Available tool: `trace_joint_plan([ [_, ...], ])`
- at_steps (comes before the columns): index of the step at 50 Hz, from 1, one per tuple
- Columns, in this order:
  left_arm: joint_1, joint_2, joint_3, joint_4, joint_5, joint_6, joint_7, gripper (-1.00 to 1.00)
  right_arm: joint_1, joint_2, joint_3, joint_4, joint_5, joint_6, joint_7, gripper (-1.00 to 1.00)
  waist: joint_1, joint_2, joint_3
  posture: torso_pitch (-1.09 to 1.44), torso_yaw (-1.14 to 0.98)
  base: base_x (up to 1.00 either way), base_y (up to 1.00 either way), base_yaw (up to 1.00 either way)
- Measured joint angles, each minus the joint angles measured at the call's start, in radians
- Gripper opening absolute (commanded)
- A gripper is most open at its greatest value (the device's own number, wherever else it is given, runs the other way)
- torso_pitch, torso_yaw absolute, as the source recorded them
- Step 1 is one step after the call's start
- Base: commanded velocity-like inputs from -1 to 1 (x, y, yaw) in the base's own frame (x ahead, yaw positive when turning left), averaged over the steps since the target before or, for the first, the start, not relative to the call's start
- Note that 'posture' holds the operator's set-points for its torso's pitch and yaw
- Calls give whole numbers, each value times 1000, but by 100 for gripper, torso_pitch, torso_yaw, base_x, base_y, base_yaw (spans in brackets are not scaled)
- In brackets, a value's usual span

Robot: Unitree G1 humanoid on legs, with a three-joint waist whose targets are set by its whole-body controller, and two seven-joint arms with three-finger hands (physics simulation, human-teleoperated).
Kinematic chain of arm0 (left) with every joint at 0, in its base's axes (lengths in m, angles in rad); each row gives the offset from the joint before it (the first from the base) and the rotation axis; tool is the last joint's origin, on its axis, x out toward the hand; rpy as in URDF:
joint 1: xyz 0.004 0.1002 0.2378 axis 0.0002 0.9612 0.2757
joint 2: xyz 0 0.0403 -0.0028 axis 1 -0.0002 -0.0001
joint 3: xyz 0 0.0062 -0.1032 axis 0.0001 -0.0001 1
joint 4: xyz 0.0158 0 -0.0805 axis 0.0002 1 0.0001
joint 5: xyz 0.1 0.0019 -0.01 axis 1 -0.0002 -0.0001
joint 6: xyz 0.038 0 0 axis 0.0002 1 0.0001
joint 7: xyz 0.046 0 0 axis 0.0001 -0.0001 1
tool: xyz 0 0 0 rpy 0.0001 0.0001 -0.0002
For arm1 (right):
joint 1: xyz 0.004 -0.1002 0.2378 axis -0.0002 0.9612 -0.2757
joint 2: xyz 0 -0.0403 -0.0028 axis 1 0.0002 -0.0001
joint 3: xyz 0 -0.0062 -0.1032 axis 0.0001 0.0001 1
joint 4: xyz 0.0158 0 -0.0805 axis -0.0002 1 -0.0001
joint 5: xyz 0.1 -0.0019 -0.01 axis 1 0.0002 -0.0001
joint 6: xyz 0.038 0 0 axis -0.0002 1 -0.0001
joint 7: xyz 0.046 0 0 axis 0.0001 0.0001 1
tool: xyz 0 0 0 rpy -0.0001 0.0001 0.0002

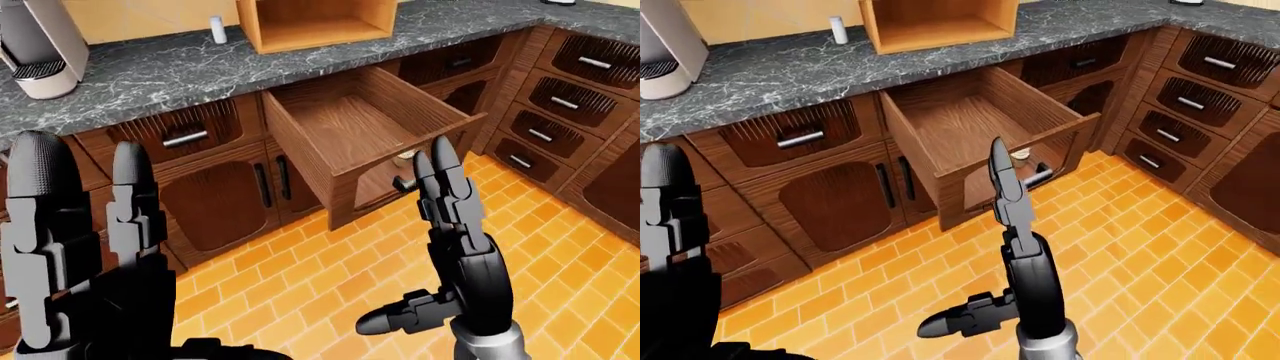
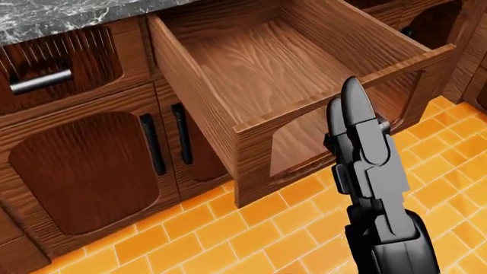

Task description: Close the right drawer.

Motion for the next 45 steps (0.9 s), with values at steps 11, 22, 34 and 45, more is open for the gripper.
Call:
trace_joint_plan([
  [11, -1, -3, -5, 12, -3, 10, -11, 100, 3, -4, -8, 11, -3, 5, -6, 100, -22, -47, -4, 0, 0, 9, 0, -20],
  [22, 7, -1, 3, 21, -6, -6, -8, 100, 4, 0, 14, 18, -5, 3, 6, 100, 4, 30, 6, 0, 0, 9, 0, -21],
  [34, 3, -5, -12, 16, -4, -13, -13, 100, -4, -6, 1, -11, -10, 17, -3, 100, -15, -56, -4, 0, 0, 9, 0, -20],
  [45, 5, -1, -9, -1, -2, -17, -10, 100, -6, -4, -2, -12, -1, 4, -3, 100, -12, 52, 3, 0, 0, 9, 0, -22],
])
